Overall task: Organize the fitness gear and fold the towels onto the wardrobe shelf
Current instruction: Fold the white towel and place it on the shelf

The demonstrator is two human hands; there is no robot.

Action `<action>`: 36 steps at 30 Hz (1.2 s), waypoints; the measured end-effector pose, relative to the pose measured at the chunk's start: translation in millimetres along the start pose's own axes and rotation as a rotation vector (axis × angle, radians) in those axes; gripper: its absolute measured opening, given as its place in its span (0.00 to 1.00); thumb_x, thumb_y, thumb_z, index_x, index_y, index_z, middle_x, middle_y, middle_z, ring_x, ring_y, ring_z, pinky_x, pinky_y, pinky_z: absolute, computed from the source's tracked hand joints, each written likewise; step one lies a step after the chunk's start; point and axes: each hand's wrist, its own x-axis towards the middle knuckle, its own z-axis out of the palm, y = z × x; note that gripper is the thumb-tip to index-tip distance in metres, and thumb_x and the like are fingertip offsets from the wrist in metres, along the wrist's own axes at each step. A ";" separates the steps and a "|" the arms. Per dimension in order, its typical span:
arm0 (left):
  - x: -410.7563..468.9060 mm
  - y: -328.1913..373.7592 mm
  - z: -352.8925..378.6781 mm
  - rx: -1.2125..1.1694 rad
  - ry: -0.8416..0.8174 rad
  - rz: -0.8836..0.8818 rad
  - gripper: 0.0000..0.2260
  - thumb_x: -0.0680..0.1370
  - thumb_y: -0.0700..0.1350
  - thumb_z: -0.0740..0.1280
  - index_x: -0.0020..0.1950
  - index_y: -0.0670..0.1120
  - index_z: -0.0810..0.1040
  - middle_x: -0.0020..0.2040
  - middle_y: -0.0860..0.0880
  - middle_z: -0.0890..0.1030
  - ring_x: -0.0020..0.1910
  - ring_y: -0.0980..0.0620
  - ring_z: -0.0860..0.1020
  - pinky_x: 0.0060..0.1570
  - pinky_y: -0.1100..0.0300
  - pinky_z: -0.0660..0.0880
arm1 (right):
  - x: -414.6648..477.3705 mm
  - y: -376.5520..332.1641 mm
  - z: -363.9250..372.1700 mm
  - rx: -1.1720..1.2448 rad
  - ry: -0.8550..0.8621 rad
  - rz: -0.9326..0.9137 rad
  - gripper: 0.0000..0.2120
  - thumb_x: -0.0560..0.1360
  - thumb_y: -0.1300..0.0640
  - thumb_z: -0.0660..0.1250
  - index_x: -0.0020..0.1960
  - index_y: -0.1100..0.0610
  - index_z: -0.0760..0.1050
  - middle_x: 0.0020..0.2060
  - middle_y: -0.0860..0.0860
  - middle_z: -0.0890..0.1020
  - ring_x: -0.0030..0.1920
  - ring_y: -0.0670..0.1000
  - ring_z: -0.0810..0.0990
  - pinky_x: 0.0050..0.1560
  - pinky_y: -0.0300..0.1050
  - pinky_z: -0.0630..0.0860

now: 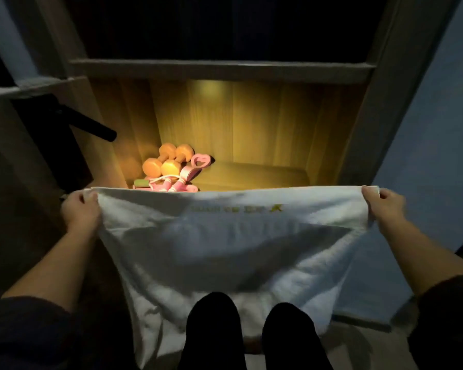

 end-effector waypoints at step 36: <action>2.1 115.0 33.3 -0.019 0.047 0.263 0.10 0.83 0.47 0.55 0.59 0.45 0.71 0.54 0.42 0.75 0.54 0.42 0.73 0.53 0.51 0.68 | 20.9 -104.2 -40.4 0.031 0.276 0.013 0.17 0.80 0.46 0.62 0.56 0.60 0.77 0.55 0.59 0.81 0.51 0.61 0.78 0.49 0.48 0.69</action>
